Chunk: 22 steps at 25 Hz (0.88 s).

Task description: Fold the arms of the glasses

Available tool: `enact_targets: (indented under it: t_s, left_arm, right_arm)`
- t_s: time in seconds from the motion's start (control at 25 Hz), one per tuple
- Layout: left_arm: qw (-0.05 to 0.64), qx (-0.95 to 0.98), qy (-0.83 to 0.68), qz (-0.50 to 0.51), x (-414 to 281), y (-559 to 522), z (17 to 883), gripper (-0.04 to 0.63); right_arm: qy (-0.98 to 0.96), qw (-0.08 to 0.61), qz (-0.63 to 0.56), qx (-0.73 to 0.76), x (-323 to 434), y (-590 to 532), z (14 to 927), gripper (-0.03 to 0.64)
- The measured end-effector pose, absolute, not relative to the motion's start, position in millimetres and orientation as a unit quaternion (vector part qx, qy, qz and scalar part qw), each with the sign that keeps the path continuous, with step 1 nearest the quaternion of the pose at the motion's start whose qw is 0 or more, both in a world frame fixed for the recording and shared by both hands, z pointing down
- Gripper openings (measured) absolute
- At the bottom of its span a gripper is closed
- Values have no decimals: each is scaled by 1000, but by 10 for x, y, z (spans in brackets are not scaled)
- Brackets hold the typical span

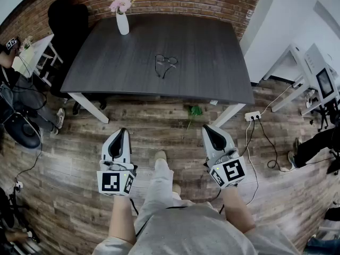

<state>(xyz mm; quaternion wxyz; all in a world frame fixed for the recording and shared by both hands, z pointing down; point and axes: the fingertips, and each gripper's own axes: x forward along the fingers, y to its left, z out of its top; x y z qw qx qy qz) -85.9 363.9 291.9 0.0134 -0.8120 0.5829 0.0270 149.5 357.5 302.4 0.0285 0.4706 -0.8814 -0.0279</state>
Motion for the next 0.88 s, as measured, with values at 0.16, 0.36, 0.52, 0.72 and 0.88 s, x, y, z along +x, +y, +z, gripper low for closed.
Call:
enact_targets:
  t_s: [0.16, 0.36, 0.52, 0.72, 0.88]
  left_arm:
    - [12, -815, 579, 29, -836, 3339, 2936, -2]
    - [7, -822, 568, 30, -744, 2904, 3005, -2]
    - [-6, -827, 562, 29, -775, 2504, 3075, -2]
    - [-18, -839, 543, 22, -831, 1928, 3213, -2]
    - [-23, -855, 517, 19, -842, 1493, 3272, -2]
  right_arm:
    - [-881, 27, -28, 471, 1479, 3328, 3027, 2]
    - [-882, 34, -26, 470, 1479, 2970, 3072, 2]
    - [-883, 42, -19, 467, 1396, 2628, 3141, 3]
    - [-879, 54, -8, 473, 1281, 2134, 3259, 2]
    - [-881, 64, 2, 470, 1174, 1751, 3348, 3]
